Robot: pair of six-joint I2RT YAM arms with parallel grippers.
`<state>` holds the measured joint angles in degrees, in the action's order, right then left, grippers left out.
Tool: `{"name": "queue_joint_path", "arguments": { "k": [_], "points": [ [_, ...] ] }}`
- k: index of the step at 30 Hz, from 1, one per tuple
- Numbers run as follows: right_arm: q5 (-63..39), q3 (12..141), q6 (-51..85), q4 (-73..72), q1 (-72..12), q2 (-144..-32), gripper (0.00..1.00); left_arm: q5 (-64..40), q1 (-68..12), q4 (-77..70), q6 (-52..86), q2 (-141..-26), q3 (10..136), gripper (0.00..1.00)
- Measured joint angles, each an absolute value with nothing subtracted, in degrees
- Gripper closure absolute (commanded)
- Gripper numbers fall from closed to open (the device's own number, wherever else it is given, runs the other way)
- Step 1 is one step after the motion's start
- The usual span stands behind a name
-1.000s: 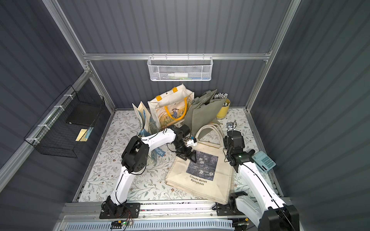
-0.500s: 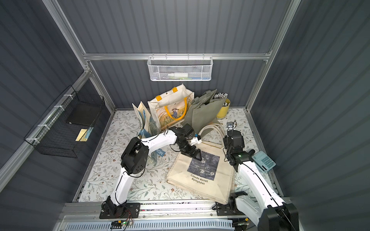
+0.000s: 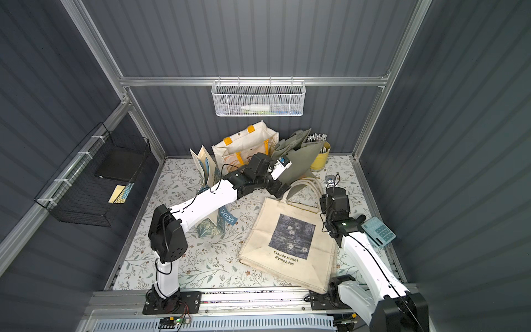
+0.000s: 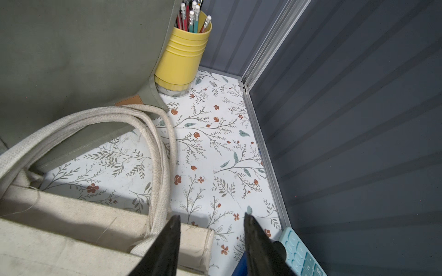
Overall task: Put away the canvas bag
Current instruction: Adjust the canvas bag at the center of the board, then pick up the canvas bag from the center of the board.
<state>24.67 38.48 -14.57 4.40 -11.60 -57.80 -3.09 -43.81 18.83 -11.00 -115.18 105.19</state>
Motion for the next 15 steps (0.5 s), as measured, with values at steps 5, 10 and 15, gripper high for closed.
{"name": "queue_joint_path", "arguments": {
  "k": [5,10,15],
  "points": [
    [23.57,38.48,-14.55,4.58,-11.53,-56.66,0.54,1.69,-40.42,11.42,-12.73,-116.31,101.89,0.0],
    [22.61,38.46,-14.55,4.71,-11.33,-56.49,0.54,-0.05,-36.82,3.75,-13.32,-116.31,99.48,0.01],
    [21.65,38.46,-14.57,4.73,-11.33,-57.04,0.54,-8.14,-34.11,0.43,-13.23,-116.75,99.09,0.01]
  ]
}}
